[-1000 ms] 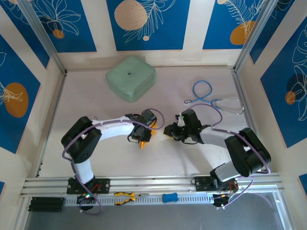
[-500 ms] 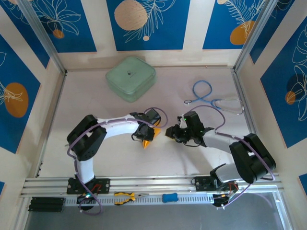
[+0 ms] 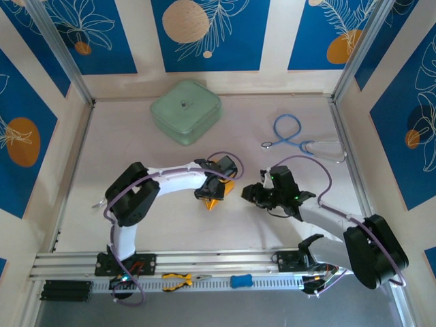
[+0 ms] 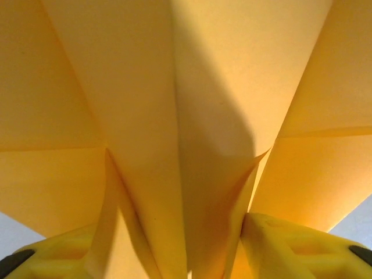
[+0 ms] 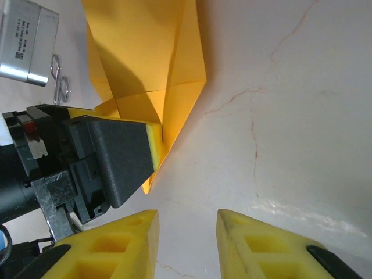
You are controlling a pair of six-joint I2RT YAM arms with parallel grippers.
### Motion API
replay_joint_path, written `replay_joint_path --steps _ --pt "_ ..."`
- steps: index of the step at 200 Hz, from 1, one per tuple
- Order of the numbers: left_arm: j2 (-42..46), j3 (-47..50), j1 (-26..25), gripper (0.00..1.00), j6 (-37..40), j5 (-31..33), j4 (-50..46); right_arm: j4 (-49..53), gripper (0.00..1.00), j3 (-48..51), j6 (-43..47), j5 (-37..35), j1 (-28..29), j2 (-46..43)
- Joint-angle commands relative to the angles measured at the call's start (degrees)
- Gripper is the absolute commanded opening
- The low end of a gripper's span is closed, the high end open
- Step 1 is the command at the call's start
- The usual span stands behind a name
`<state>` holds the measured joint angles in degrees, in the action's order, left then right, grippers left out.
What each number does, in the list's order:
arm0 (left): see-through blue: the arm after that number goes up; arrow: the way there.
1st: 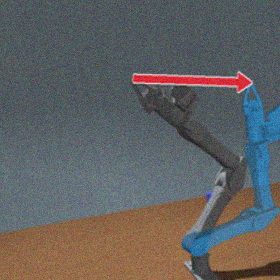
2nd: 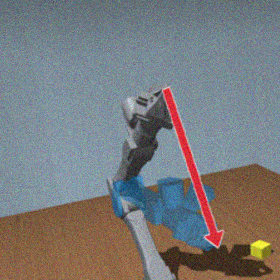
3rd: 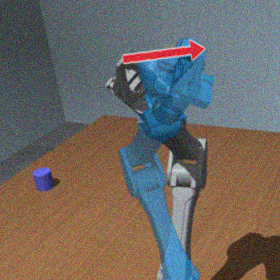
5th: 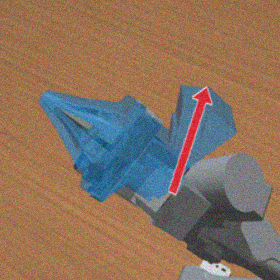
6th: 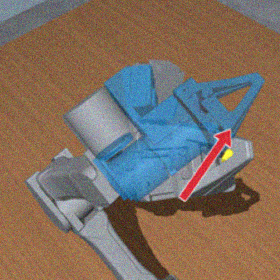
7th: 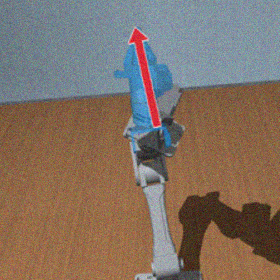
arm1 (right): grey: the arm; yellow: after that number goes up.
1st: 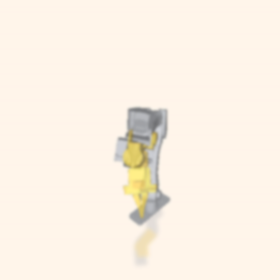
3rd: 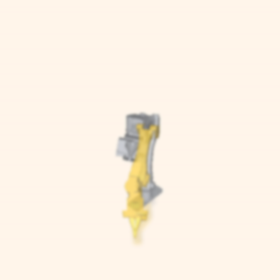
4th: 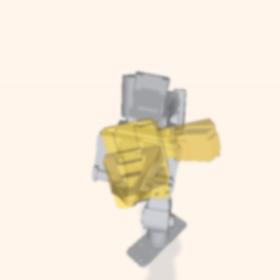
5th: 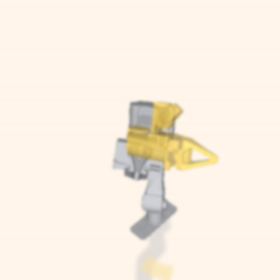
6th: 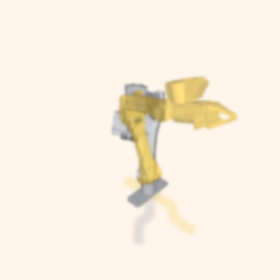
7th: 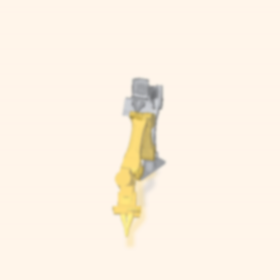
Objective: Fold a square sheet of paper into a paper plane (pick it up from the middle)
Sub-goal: Move a paper plane to the center of the table.
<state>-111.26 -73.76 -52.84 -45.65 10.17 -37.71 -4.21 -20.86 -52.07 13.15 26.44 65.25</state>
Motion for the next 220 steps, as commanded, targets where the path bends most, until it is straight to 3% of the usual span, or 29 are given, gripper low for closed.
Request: replay_joint_path --steps 1,169,220 --pt "-3.1 0.4 -1.0 0.53 -5.1 1.9 -5.2 1.6 0.36 1.3 0.6 -0.6 -0.6 -2.2" --pt "5.3 -0.7 -1.2 0.52 -7.7 2.8 -3.1 5.7 0.37 0.6 -0.1 -1.3 -0.8 -7.2" --pt "13.9 2.2 -1.2 0.54 -6.9 4.5 -2.3 12.8 0.37 -2.5 4.0 -4.4 -1.4 -9.9"
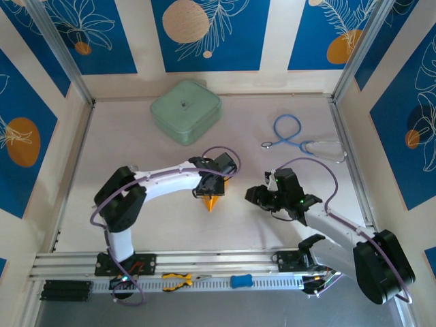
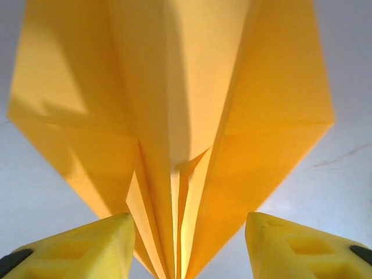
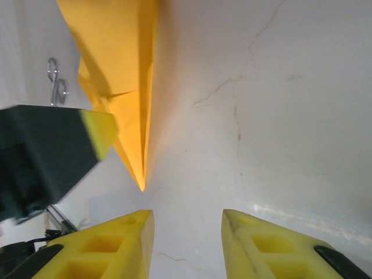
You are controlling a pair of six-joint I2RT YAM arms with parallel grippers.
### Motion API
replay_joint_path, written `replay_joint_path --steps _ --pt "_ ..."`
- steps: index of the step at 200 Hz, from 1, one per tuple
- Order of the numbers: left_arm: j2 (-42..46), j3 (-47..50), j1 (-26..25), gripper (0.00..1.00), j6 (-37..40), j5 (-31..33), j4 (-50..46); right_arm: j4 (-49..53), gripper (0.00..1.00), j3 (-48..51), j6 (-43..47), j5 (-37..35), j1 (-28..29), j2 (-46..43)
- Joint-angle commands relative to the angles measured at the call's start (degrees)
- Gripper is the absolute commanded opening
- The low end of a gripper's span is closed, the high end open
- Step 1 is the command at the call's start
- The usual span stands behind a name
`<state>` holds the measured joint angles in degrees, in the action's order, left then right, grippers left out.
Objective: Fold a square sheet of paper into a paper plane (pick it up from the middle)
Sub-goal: Move a paper plane to the center of the table, then reset both arms
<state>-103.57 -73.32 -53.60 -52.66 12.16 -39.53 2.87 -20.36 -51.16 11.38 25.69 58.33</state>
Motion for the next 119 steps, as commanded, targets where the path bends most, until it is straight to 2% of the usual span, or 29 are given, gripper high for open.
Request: replay_joint_path --steps 1,11,23,39,67,101,108,119 --pt "6.5 1.9 -0.4 0.54 0.2 2.7 -0.4 5.9 0.37 -3.1 3.3 -2.9 -0.7 -3.2" --pt "9.4 3.4 -0.4 0.55 1.4 4.6 0.8 9.2 0.38 -4.5 5.0 -5.1 -1.2 -5.3" --pt "13.2 5.6 -0.3 0.55 2.9 7.8 2.3 13.0 0.46 -6.3 6.7 -8.6 -1.9 -8.2" --pt "18.1 9.4 0.5 0.54 6.2 10.1 5.7 16.5 0.51 -8.0 8.9 -13.2 -3.1 -12.1" --pt "25.2 16.5 3.3 0.52 10.7 11.8 10.9 16.3 0.58 -9.3 14.4 -19.0 -5.0 -16.1" --pt "32.0 24.0 9.1 0.52 17.6 13.8 15.9 15.4 0.63 -12.6 24.8 -28.6 -6.1 -13.0" --pt "33.2 25.2 10.6 0.55 19.0 15.1 16.7 14.6 0.64 -13.4 27.6 -30.8 -6.4 -11.7" --pt "34.9 26.7 13.4 0.62 21.6 16.6 17.8 12.6 0.72 -14.0 32.1 -35.2 -7.2 -9.3"
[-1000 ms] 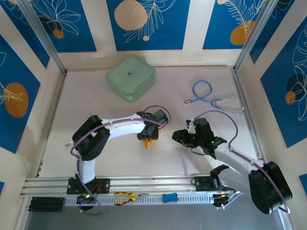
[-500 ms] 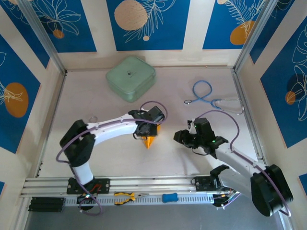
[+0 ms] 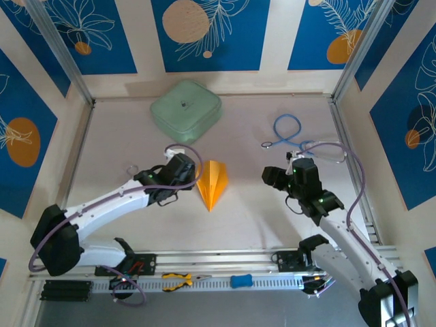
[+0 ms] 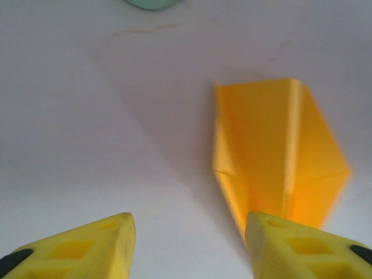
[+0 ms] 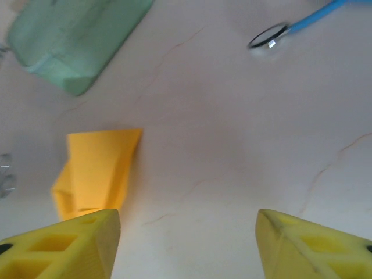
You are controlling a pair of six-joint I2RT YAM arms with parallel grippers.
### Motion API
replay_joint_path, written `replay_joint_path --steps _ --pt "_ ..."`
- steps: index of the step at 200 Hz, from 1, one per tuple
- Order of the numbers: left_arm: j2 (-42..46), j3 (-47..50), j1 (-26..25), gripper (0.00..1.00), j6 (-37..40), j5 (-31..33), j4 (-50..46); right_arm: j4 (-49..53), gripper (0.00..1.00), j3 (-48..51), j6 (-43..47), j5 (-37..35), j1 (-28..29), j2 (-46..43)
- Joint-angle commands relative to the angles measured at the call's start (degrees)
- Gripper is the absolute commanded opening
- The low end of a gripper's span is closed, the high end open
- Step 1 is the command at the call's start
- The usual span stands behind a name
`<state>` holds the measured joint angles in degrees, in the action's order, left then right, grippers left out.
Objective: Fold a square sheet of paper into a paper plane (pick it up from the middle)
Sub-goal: Reset both arms
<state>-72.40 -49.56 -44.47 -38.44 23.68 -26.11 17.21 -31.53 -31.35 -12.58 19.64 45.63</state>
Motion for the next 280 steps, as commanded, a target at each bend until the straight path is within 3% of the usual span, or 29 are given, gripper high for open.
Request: replay_joint_path --steps 1,13,35,78,96,108,127,141,153,164,172,221,243,256,274,280 --pt "3.9 3.1 4.4 0.64 7.5 5.2 4.5 -2.2 0.73 -2.7 12.7 -11.5 -1.3 3.7" --pt "5.2 4.6 7.2 0.74 10.6 8.3 6.1 -7.9 0.75 -1.5 16.6 -14.6 -3.5 7.3" --pt "7.0 8.0 11.8 0.85 15.4 14.4 11.1 -17.6 0.75 0.6 20.1 -13.4 -9.4 15.5" --pt "8.0 17.1 22.1 0.9 23.7 19.0 26.4 -36.3 0.74 2.9 25.0 -0.8 -17.6 28.9" --pt "7.4 18.3 25.9 0.95 27.1 16.2 31.3 -43.0 0.74 3.2 25.8 8.7 -19.6 32.0" --pt "6.5 19.3 27.2 0.97 30.4 13.9 36.1 -54.5 0.73 6.9 25.5 13.9 -20.7 33.2" --pt "3.5 17.8 29.8 0.99 31.3 9.9 36.6 -62.4 0.73 8.9 27.0 13.4 -20.3 37.8" --pt "0.4 18.7 30.1 0.99 34.4 10.0 42.8 -71.1 0.73 10.4 28.4 12.4 -18.8 42.8" --pt "-1.9 20.2 30.2 1.0 36.9 9.1 48.0 -64.3 0.75 8.9 28.1 10.1 -18.6 40.7" --pt "-3.7 21.0 30.4 1.0 37.6 9.9 51.1 -65.6 0.77 8.2 26.5 7.7 -19.0 42.2" --pt "-5.0 21.5 30.7 1.0 38.0 9.8 53.4 -62.6 1.0 7.5 25.5 7.4 -19.6 41.4" --pt "-11.6 25.9 32.5 1.0 43.3 3.4 73.3 -64.4 0.99 8.1 25.5 5.2 -19.0 41.6" --pt "-14.7 29.7 34.3 1.0 43.3 -2.6 82.9 -64.2 0.99 8.0 25.4 5.4 -19.1 41.6" --pt "-13.6 30.0 35.8 1.0 41.2 -4.7 80.6 -64.2 0.99 8.0 25.4 5.4 -19.1 41.6" --pt "-18.8 30.8 38.0 1.0 40.5 -7.7 88.3 -64.2 0.99 8.0 25.4 5.5 -19.1 41.6" --pt "-17.3 30.5 38.1 1.0 39.9 -8.3 85.7 -64.2 0.99 8.0 25.4 5.4 -19.1 41.6"
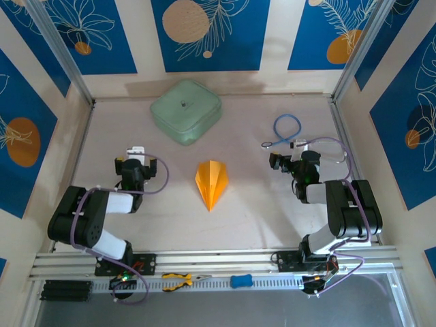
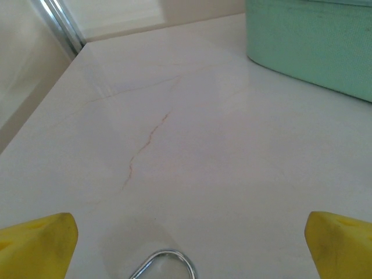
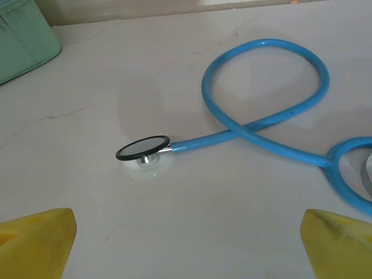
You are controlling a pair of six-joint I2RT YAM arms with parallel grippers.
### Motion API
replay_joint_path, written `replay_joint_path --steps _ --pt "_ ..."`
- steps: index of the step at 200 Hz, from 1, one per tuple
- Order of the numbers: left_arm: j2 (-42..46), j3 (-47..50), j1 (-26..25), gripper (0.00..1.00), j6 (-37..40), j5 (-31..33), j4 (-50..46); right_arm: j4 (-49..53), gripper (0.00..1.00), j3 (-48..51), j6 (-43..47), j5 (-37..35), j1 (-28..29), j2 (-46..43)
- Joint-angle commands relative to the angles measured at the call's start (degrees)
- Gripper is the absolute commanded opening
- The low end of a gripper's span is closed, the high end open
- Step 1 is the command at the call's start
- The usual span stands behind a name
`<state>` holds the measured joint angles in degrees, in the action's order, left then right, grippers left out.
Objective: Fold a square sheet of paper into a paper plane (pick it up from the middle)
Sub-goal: Reset both arms
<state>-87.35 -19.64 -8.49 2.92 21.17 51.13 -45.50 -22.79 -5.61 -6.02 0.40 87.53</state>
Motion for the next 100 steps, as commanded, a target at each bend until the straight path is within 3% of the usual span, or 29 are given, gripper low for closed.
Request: replay_joint_path --steps 1,7,18,100 --pt "-2.0 0.4 2.2 1.0 -1.7 -5.9 7.1 -1.5 0.99 -0.7 -0.4 -1.1 0.1 -0.3" --pt "-1.0 -0.4 2.4 1.0 -2.3 -6.1 3.0 -1.5 0.99 -0.7 -0.4 -1.1 0.0 -0.3" --pt "-3.1 -0.7 2.9 1.0 -2.1 -6.3 6.2 -1.5 0.99 -0.7 -0.4 -1.0 0.0 -0.3" --pt "-2.2 -0.5 3.2 1.0 -2.0 -7.8 5.2 -1.5 0.99 -0.7 -0.4 -1.0 0.0 -0.3"
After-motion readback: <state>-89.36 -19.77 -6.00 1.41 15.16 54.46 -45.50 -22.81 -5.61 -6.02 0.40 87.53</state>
